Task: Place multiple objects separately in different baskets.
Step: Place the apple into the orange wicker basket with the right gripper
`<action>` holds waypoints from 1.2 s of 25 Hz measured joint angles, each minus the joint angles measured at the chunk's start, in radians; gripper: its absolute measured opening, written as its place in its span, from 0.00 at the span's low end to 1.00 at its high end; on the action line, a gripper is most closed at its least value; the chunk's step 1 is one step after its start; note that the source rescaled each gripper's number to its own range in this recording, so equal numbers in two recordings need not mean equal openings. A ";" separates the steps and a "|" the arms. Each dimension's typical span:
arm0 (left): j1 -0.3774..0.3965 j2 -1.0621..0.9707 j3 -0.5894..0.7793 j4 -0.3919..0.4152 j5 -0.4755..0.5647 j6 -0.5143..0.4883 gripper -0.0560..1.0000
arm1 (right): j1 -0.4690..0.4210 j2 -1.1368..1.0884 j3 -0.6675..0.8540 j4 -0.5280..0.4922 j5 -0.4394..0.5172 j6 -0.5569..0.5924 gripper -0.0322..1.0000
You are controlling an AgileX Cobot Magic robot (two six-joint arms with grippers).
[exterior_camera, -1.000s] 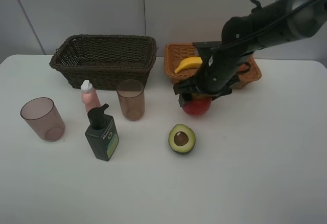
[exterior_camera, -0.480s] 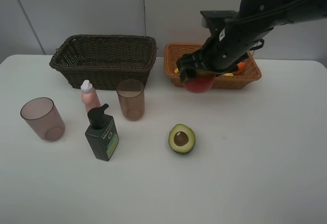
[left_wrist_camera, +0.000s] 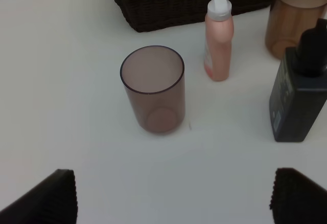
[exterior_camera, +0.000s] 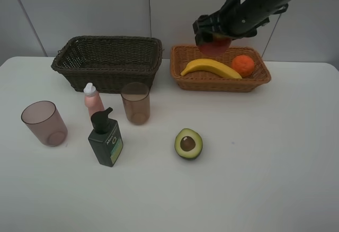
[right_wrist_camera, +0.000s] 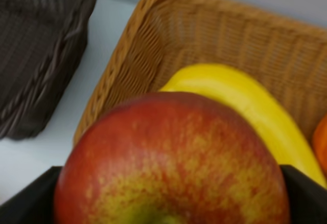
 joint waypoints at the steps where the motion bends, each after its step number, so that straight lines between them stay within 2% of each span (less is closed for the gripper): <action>1: 0.000 0.000 0.000 0.000 0.000 0.000 1.00 | -0.014 0.000 0.000 -0.001 -0.022 0.000 0.72; 8: 0.000 0.000 0.000 0.000 0.000 0.000 1.00 | -0.095 0.047 -0.001 -0.007 -0.193 0.000 0.72; 14: 0.000 0.000 0.000 0.000 0.000 0.000 1.00 | -0.103 0.130 -0.001 0.000 -0.299 0.000 0.72; 30: 0.000 0.000 0.000 0.000 0.000 0.000 1.00 | -0.103 0.223 -0.001 0.027 -0.322 0.000 0.72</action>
